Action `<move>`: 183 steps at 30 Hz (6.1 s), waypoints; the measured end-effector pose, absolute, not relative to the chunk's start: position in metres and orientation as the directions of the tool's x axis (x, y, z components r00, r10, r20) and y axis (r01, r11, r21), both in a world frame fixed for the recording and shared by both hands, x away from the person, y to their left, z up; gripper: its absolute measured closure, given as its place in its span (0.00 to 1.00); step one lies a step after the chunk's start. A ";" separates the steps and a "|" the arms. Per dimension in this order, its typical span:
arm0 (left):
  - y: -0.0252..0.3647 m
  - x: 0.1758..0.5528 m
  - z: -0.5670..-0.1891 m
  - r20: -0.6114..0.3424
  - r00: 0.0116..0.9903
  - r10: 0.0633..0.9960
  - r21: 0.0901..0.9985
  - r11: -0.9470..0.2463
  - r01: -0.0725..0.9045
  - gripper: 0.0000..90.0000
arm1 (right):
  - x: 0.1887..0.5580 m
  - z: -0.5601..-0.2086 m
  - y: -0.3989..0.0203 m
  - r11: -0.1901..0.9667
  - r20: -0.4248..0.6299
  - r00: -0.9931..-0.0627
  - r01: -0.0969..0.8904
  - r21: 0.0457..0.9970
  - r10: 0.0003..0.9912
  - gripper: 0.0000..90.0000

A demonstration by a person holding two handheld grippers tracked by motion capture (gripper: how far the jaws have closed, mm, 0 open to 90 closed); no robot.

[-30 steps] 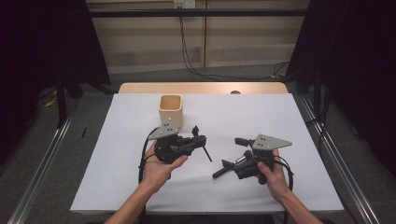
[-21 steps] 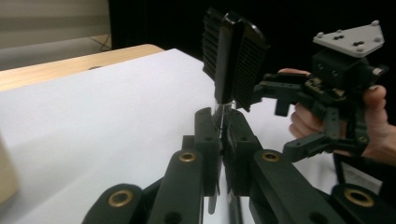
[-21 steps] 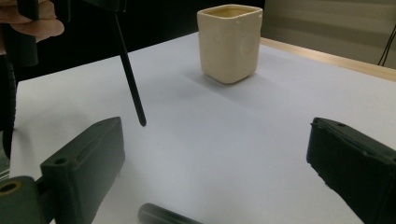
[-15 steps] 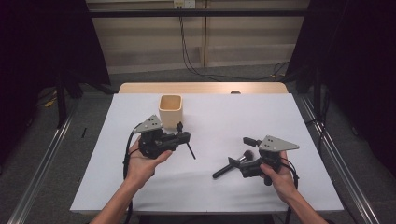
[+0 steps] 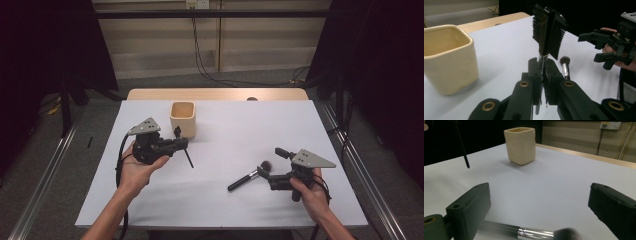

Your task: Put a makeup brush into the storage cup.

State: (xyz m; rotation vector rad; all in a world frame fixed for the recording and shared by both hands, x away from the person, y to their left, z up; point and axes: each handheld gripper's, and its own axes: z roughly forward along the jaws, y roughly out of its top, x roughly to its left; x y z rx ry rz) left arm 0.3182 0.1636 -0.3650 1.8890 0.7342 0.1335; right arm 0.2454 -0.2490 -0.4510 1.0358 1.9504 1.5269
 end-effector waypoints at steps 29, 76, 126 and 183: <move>0.188 0.355 -0.348 -0.214 0.756 0.618 0.855 -0.255 0.451 0.95 | 0.222 -0.458 -0.281 0.070 0.070 -0.548 0.231 0.971 0.834 0.00; 0.175 0.427 -0.316 -0.126 0.646 0.753 0.930 -0.137 0.341 0.95 | 0.219 -0.459 -0.282 0.069 0.080 -0.568 0.236 0.969 0.819 0.00; 0.162 0.439 -0.374 -0.138 0.620 0.773 0.872 -0.202 0.445 0.95 | 0.218 -0.461 -0.282 0.080 0.080 -0.591 0.239 0.968 0.802 0.00; 0.187 0.398 -0.398 -0.140 0.637 0.758 0.906 -0.162 0.392 0.05 | 0.218 -0.461 -0.282 0.065 0.094 -0.580 0.248 0.967 0.809 0.00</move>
